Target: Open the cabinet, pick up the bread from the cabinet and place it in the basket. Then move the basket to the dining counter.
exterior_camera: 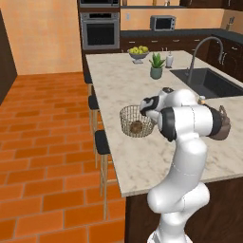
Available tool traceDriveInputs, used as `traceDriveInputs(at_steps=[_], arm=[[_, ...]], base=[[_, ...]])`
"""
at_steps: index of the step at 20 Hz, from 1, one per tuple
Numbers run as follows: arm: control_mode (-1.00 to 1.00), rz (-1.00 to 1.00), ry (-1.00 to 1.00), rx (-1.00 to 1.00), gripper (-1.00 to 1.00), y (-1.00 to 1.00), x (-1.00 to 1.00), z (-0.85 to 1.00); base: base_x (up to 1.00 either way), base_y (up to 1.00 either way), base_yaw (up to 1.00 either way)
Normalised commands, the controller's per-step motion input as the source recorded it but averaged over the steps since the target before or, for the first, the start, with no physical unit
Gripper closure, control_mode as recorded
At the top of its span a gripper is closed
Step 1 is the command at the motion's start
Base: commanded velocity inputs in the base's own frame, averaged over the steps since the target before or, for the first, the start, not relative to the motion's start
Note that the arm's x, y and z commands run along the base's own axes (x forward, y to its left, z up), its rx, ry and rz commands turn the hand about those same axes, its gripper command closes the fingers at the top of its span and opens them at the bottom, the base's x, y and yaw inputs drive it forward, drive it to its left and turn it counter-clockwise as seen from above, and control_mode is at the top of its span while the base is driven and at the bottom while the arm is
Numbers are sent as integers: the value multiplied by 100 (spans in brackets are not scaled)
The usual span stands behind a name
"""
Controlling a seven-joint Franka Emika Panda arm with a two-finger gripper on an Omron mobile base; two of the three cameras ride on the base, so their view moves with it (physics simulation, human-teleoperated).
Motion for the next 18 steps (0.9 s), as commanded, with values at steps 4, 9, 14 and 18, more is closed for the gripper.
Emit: traceDriveInputs(at_steps=[4, 9, 14, 18], arm=[[-100, 0, -3, 0, 100, 0, 25, -53], [-100, 0, 0, 0, -100, 0, 3, -10], [-100, 1, -2, 0, -100, 1, -7, 33], [-100, 4, -4, -7, -100, 27, -79, 70]], base=[[0, 0, 0], [0, 0, 0], [0, 0, 0], [0, 0, 0]])
